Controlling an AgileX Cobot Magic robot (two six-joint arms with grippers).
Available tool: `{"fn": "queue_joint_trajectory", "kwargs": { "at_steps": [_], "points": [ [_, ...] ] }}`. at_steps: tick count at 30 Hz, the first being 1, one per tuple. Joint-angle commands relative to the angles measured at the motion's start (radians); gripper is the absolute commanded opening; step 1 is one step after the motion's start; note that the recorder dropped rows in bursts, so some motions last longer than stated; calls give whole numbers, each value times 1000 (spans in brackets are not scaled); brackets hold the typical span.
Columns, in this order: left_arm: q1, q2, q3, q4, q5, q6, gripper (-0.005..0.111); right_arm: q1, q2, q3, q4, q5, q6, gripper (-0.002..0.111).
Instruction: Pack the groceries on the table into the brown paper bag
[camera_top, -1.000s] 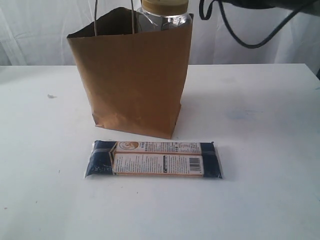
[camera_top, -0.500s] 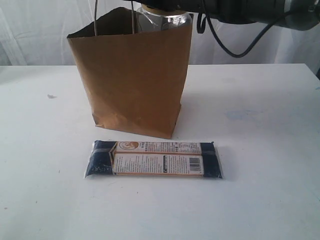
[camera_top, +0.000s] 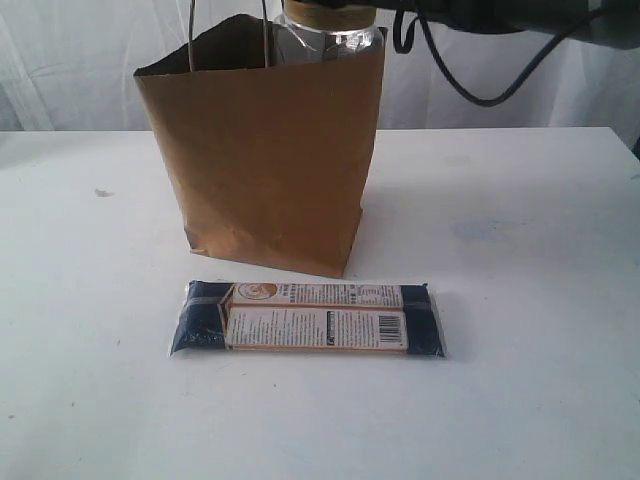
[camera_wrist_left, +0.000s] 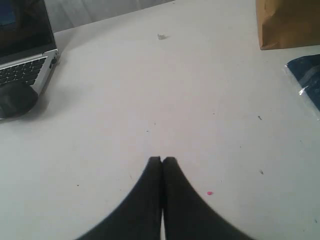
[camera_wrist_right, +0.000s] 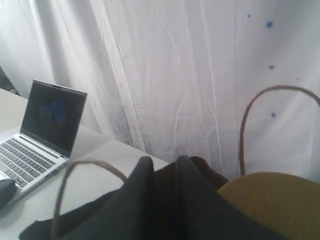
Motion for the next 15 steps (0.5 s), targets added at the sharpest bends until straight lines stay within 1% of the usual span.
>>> {"fn": "queue_joint_trajectory", "kwargs": {
  "at_steps": [1,3,5,7,10,12,13,15],
  "points": [
    [-8,-4,3,-3,-2,-1,0,4,-80,-5,-16,54,-4,0],
    [-8,-4,3,-3,-2,-1,0,4,-109,-5,-78,89,34,0],
    [-8,-4,3,-3,-2,-1,0,4,-134,-5,-207,123,133,0],
    [-8,-4,3,-3,-2,-1,0,4,-157,-5,-385,158,277,0],
    [-8,-4,3,-3,-2,-1,0,4,-188,-5,-780,207,607,0],
    [-8,-4,3,-3,-2,-1,0,4,-212,-5,-1019,278,828,0],
    [-8,-4,3,-3,-2,-1,0,4,-227,-5,-1107,333,902,0],
    [-8,-4,3,-3,-2,-1,0,4,-262,-2,-1208,435,964,0]
  ]
}}
